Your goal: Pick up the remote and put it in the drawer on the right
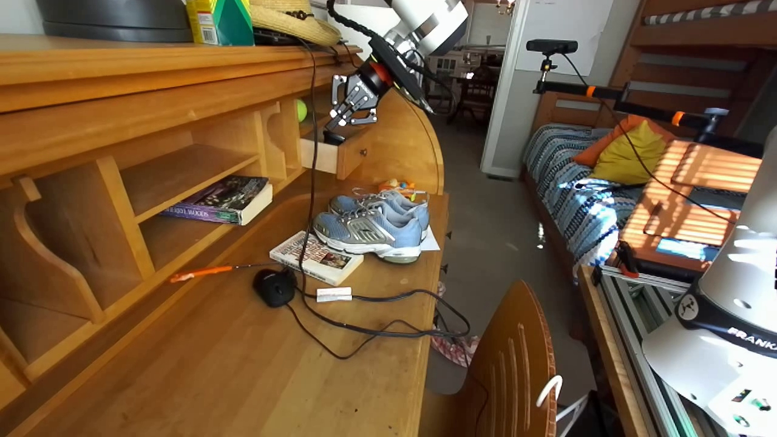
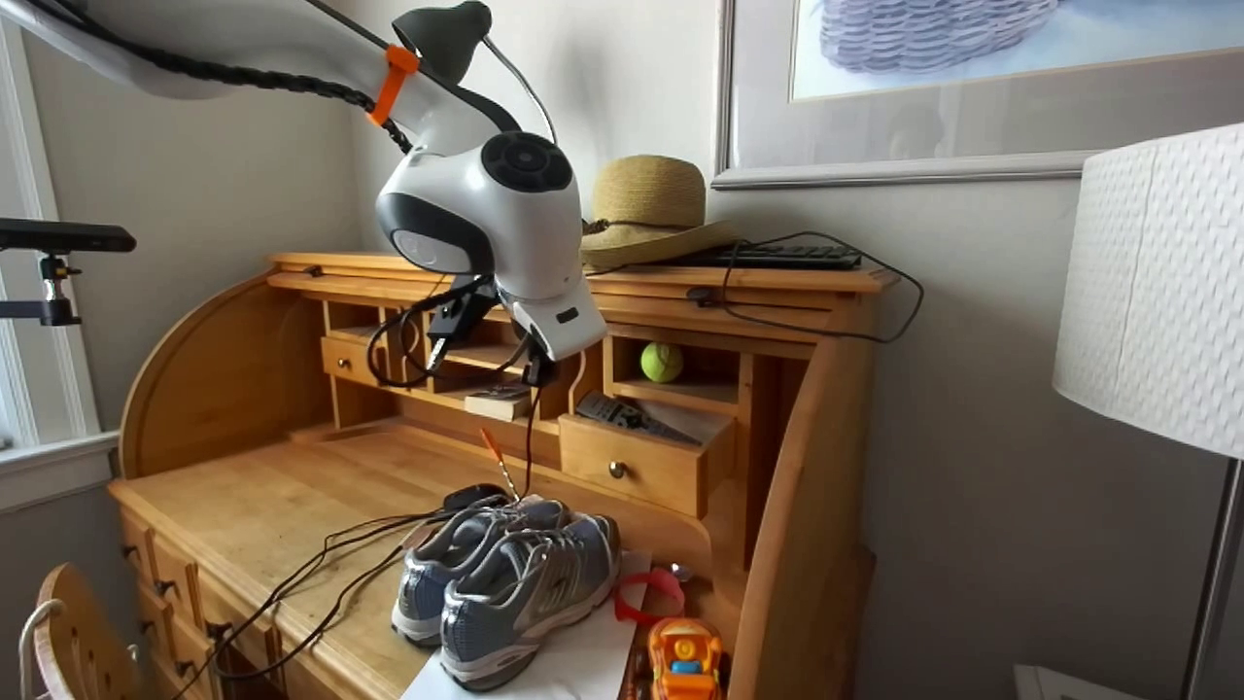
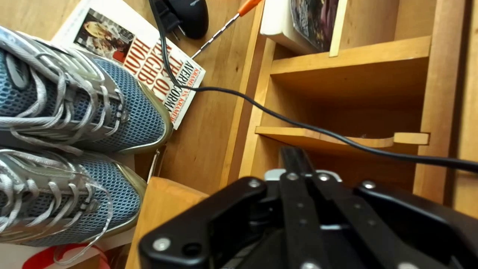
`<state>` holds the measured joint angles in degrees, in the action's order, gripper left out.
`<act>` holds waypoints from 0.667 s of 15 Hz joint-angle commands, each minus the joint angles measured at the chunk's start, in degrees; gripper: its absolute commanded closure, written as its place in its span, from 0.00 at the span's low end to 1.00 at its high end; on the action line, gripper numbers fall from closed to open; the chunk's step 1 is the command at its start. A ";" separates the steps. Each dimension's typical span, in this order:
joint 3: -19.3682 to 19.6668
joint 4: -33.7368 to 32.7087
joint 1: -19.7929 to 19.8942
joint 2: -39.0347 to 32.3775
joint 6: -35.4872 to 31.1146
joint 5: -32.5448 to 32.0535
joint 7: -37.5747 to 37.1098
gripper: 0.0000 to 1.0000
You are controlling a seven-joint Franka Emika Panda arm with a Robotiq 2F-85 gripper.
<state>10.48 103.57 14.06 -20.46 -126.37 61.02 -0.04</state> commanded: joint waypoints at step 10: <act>-2.27 6.27 -3.18 0.53 -21.53 6.56 -5.56 1.00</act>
<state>8.56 108.48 11.31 -20.27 -143.15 65.08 -5.01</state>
